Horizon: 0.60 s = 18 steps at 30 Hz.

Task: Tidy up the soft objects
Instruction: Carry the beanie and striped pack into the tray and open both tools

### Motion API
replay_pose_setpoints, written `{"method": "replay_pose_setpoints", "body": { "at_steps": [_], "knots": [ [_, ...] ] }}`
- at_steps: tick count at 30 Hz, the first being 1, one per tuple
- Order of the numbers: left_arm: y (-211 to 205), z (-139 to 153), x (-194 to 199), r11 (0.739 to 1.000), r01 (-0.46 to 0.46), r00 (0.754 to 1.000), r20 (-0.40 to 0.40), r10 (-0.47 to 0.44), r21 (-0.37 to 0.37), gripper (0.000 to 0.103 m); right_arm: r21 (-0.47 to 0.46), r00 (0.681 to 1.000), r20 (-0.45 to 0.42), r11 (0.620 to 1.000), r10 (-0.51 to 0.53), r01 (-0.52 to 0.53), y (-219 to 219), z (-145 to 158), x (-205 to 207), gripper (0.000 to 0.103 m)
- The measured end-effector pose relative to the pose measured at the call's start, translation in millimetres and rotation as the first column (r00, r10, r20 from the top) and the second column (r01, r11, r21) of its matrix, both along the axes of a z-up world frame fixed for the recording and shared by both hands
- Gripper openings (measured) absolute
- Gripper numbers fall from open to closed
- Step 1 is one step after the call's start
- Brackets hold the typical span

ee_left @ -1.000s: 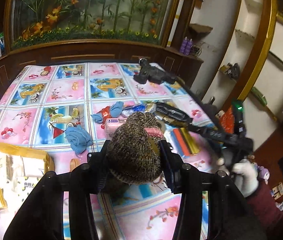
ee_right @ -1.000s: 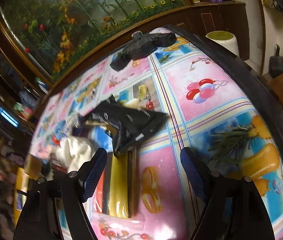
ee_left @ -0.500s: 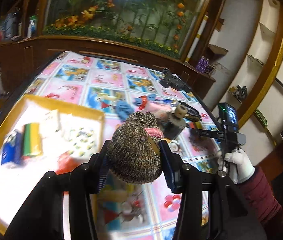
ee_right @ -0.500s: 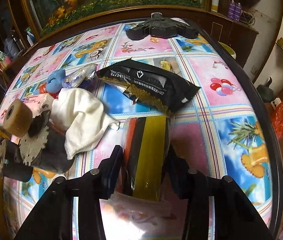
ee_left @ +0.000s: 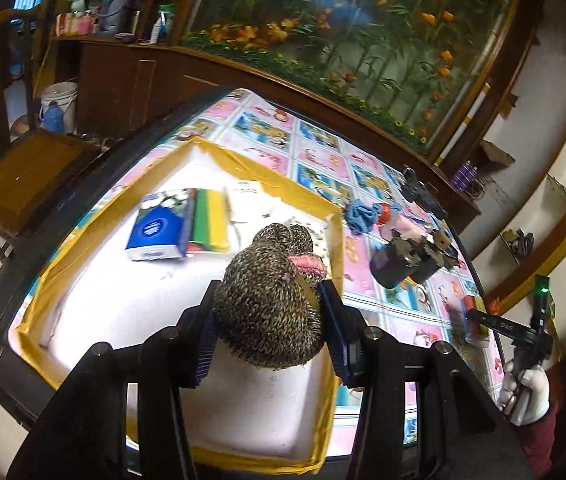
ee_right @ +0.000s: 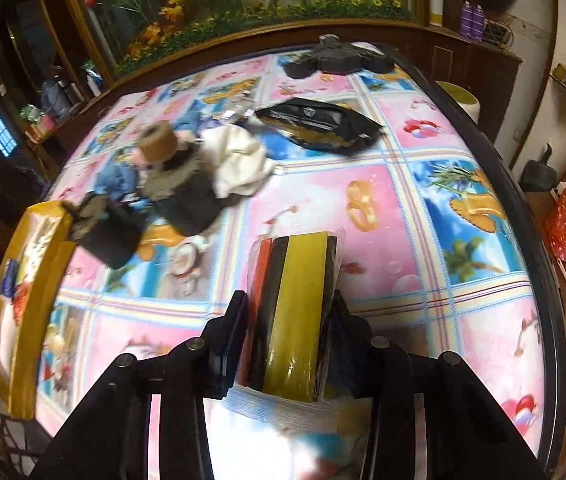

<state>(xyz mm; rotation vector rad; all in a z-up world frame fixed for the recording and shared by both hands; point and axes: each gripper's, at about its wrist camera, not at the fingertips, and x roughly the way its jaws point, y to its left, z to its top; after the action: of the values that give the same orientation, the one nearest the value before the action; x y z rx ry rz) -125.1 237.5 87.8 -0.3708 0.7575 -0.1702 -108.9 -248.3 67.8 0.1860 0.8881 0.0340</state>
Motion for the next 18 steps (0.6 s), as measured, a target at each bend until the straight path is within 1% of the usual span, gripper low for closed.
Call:
{"method": "replay_pose_setpoints", "body": {
  "at_steps": [4, 8, 14, 18],
  "knots": [
    [11, -5, -3, 1.0, -0.022, 1.0, -0.004, 0.022, 0.0, 0.045, 0.014, 0.995, 0.058, 0.997, 0.079, -0.08, 27, 27, -21, 0.038],
    [19, -8, -7, 0.999, -0.041, 0.999, 0.0, 0.041, 0.015, 0.045, 0.041, 0.98, 0.097, 0.984, 0.171, -0.176, 60, 45, -30, 0.038],
    [31, -15, -6, 0.996, -0.075, 0.997, -0.003, 0.075, 0.046, 0.045, 0.112, 0.948, 0.103, 0.943, 0.302, -0.313, 108, 53, -30, 0.038],
    [36, -24, -3, 0.997, -0.072, 0.997, -0.022, 0.072, 0.04, 0.045, 0.113, 0.922, 0.105, 0.916, 0.373, -0.384, 137, 56, -31, 0.038]
  ]
}}
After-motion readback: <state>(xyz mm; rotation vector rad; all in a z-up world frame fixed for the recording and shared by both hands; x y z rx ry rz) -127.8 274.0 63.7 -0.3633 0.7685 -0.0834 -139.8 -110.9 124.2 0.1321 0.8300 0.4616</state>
